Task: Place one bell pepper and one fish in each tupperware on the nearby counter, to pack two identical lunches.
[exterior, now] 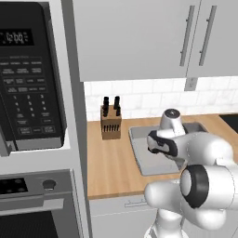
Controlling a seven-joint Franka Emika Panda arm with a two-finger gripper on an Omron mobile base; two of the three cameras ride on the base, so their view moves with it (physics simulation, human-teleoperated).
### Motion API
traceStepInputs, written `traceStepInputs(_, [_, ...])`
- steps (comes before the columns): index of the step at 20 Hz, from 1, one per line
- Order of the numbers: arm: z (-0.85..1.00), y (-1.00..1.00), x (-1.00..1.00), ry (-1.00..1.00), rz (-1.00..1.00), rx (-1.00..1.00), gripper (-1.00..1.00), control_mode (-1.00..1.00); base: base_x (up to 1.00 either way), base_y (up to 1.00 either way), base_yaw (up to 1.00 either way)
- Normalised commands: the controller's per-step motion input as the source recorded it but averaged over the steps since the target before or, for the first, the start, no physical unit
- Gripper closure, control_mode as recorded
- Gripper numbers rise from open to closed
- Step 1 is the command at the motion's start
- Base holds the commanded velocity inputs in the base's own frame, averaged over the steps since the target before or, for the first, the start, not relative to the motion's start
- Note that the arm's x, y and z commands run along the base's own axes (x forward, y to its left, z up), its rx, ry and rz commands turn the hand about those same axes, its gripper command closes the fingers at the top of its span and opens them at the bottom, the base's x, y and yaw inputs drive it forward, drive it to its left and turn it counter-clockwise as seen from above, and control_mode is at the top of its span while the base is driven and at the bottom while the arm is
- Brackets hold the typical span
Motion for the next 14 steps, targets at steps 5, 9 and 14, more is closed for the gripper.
traceStepInputs(5, [0.36, 0.08, -0.6, 0.0, 0.0, -0.01, -1.0, -1.0, 0.0, 0.0, 0.0])
traceStepInputs(9, [0.41, 0.0, -0.91, -0.22, -0.03, 0.02, -1.0, -1.0, 0.0, 0.0, 0.0])
traceStepInputs(14, [0.56, 0.0, -1.0, -0.43, -0.13, 0.09, -1.0, -1.0, 0.0, 0.0, 0.0])
